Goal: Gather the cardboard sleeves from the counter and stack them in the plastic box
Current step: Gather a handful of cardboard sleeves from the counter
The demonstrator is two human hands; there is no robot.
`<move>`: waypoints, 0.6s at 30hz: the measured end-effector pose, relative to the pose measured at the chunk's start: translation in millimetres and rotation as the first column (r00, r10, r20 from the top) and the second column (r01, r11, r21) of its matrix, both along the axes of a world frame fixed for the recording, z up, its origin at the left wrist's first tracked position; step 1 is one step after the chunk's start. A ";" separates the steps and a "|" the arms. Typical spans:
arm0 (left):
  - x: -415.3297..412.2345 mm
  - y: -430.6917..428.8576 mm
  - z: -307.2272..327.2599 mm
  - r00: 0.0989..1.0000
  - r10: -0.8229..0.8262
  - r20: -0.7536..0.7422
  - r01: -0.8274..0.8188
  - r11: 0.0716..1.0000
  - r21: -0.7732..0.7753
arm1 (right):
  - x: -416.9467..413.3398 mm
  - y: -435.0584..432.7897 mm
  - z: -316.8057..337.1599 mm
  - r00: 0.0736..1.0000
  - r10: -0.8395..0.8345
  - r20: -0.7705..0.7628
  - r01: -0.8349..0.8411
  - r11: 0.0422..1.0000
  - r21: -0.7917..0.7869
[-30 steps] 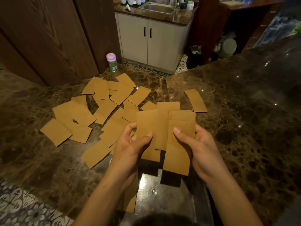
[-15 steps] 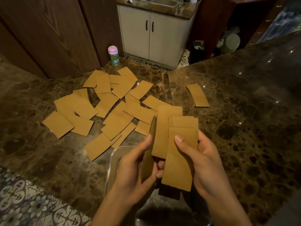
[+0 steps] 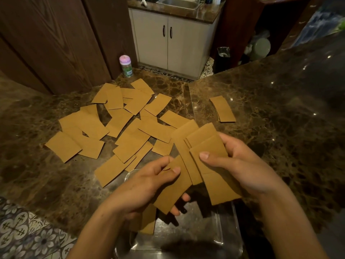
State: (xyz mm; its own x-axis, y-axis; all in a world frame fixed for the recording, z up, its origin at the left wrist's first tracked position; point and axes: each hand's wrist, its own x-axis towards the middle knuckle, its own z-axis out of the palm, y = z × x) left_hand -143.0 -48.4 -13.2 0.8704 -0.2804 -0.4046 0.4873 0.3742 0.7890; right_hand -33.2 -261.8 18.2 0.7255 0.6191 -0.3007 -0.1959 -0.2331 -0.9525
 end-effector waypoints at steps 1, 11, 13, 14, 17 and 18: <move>0.4 2.0 1.3 1.000 -0.016 0.001 0.016 1.000 0.017 | 0.4 1.0 -0.4 1.000 0.008 -0.002 -0.008 1.000 -0.004; 2.4 6.3 11.7 0.978 0.166 -0.128 -0.195 0.945 -0.263 | -14.9 1.0 -12.4 0.972 -0.215 -0.096 0.230 0.956 0.184; 2.5 -1.0 11.7 0.914 0.371 -0.166 -0.406 0.841 -0.358 | -18.8 4.9 -14.5 0.917 -0.351 -0.187 0.391 0.884 0.258; 3.3 -7.2 12.0 0.875 0.462 -0.146 -0.484 0.822 -0.301 | -21.1 7.1 -16.6 0.892 -0.399 -0.210 0.446 0.851 0.277; 8.1 -29.2 15.1 0.771 0.636 -0.034 -0.637 0.767 -0.074 | -32.4 15.2 -20.7 0.879 -0.426 -0.212 0.471 0.844 0.256; 10.0 -35.0 15.8 0.754 0.657 -0.005 -0.656 0.752 -0.065 | -36.5 16.7 -22.2 0.894 -0.403 -0.196 0.442 0.866 0.236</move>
State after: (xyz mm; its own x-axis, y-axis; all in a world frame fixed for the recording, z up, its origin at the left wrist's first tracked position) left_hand -133.0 -83.4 2.6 0.8559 0.3398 -0.3899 0.0914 0.6426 0.7607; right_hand -69.7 -245.0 -4.0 0.8996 0.3331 -0.2824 -0.3491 0.1601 -0.9233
